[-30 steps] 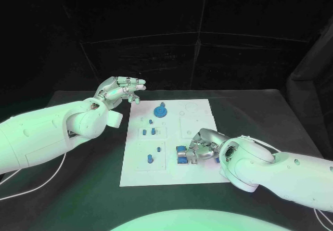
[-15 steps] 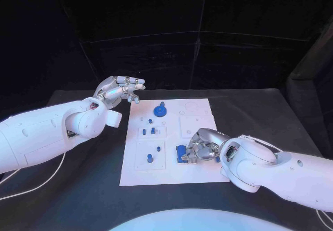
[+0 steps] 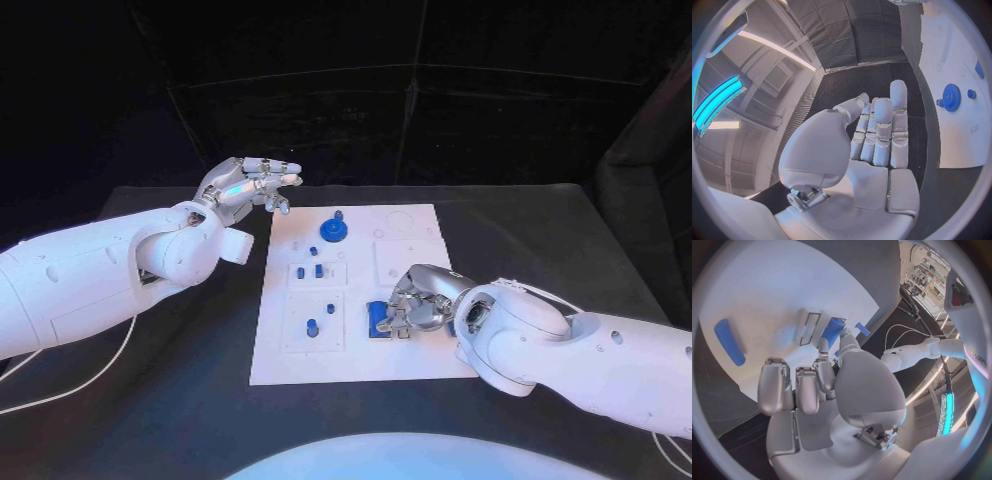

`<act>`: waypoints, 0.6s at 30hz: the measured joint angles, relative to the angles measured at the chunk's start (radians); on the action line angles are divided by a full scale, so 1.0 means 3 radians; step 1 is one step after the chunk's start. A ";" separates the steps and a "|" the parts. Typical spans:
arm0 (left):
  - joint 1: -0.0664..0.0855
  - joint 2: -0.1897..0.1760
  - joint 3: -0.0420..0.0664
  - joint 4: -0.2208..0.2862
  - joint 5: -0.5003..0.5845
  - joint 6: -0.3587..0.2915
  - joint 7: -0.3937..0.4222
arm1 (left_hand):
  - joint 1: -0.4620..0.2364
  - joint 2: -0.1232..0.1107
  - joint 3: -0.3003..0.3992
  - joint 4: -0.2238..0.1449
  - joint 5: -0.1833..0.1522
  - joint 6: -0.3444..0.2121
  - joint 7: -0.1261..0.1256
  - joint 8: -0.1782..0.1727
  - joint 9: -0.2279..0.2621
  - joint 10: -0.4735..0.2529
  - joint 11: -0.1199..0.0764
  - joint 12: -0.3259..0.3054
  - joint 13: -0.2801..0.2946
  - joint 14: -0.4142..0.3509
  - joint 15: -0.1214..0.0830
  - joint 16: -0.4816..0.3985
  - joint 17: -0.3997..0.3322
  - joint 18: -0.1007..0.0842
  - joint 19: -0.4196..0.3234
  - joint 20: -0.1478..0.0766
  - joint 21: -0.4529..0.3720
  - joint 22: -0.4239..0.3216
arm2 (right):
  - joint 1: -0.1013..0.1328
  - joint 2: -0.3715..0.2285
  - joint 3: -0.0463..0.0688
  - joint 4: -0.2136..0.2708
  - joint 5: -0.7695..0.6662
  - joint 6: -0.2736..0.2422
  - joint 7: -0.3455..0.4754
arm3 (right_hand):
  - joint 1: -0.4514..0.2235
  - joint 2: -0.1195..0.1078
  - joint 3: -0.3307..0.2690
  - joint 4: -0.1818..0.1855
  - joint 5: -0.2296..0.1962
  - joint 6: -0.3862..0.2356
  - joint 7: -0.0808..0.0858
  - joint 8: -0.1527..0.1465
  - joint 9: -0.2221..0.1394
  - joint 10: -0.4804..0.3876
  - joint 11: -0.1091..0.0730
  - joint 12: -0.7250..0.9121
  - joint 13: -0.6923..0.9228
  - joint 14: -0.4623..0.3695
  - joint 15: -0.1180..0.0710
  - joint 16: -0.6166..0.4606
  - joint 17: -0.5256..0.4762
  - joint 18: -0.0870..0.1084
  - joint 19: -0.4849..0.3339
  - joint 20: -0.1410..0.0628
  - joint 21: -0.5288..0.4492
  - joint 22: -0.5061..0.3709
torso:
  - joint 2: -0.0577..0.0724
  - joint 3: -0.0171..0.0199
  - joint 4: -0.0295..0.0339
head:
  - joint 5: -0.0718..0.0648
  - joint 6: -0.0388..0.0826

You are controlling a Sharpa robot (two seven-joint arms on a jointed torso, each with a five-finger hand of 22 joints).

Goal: Assemble the parts on the task board

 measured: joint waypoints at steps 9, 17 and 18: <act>0.0000 -0.0003 0.0000 0.0003 0.0000 0.0000 -0.0003 | 0.0000 0.0000 0.0000 0.0000 0.0000 0.0000 0.0000 0.0000 0.0000 0.0000 0.0000 0.0000 0.0000 0.0000 0.0000 0.0000 0.0000 0.0000 0.0000 0.0000 0.0000 0.0000 | 0.0000 0.0003 -0.0001 -0.0026 -0.0027 -0.0027 -0.0002 | 0.0005 0.0072 -0.0009 -0.0009 0.0101 0.0000 0.0000 -0.0019 0.0007 0.0000 0.0000 0.0013 0.0004 0.0000 0.0000 0.0000 0.0000 0.0001 0.0000 0.0000 0.0000 0.0008 | -0.0002 0.0001 0.0000 | 0.0001 -0.0001; 0.0000 -0.0013 0.0000 0.0006 0.0000 0.0000 -0.0005 | 0.0000 0.0000 0.0000 0.0000 0.0000 0.0000 0.0000 0.0000 0.0000 0.0000 0.0000 0.0000 0.0000 0.0000 0.0000 0.0000 0.0000 0.0000 0.0000 0.0000 0.0000 0.0000 | -0.0001 -0.0106 -0.0001 0.0040 0.0049 -0.0093 0.0084 | -0.0012 0.0088 -0.0060 -0.0007 0.0155 -0.0047 0.0042 -0.0084 -0.0002 0.0000 0.0001 0.0009 0.0001 0.0000 0.0000 0.0000 0.0000 0.0001 0.0000 0.0000 0.0000 -0.0016 | -0.0003 0.0003 -0.0004 | -0.0010 0.0003; 0.0000 -0.0014 0.0000 0.0006 0.0000 0.0000 -0.0005 | 0.0000 0.0000 0.0000 0.0000 0.0000 0.0000 0.0000 0.0000 0.0000 0.0000 0.0000 0.0000 0.0000 0.0000 0.0000 0.0000 0.0000 0.0000 0.0000 0.0000 0.0000 0.0000 | -0.0001 -0.0141 -0.0001 0.0058 0.0068 -0.0111 0.0102 | -0.0019 0.0096 -0.0068 -0.0006 0.0161 -0.0079 0.0048 -0.0103 -0.0010 -0.0008 0.0008 -0.0007 0.0002 0.0000 0.0000 0.0000 -0.0001 0.0001 0.0000 0.0000 0.0000 -0.0022 | -0.0003 0.0003 -0.0005 | -0.0012 0.0005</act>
